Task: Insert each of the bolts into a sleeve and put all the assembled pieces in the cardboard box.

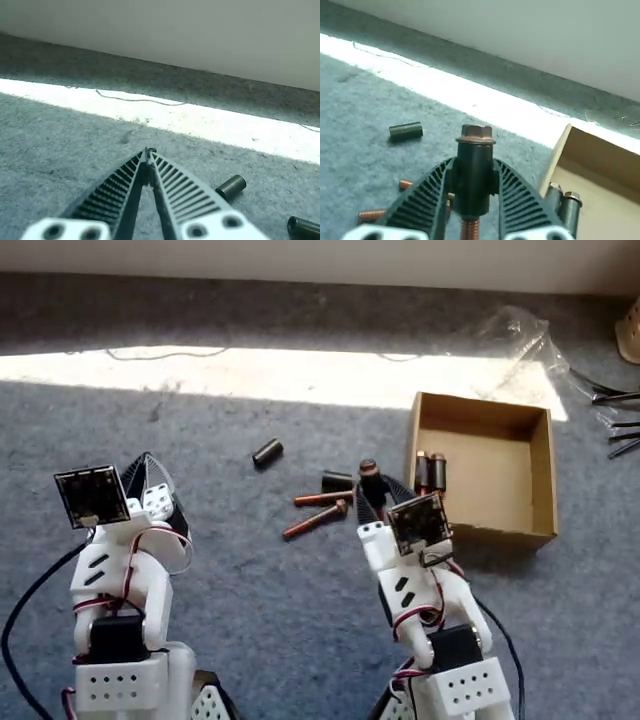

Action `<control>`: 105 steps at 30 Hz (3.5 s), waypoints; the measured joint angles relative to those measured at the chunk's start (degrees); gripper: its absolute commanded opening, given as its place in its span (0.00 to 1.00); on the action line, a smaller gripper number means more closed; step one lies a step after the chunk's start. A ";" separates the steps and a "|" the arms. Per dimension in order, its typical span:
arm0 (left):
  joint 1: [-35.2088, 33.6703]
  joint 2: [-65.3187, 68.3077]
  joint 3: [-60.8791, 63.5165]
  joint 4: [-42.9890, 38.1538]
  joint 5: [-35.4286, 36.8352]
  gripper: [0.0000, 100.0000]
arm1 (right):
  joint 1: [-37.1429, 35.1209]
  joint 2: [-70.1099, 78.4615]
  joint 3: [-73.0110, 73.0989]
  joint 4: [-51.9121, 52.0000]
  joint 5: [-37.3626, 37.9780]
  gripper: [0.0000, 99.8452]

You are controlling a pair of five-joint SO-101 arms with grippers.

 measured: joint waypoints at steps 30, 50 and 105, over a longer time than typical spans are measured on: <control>5.98 -13.10 -2.81 20.66 -10.29 0.01 | 22.59 43.52 -39.74 11.69 0.00 0.00; 5.98 -13.10 -2.29 20.66 -10.29 0.01 | 25.93 100.22 -69.54 11.60 0.00 0.04; -6.15 -13.10 -2.29 20.66 -10.37 0.01 | -4.22 92.84 -69.36 23.56 49.58 0.13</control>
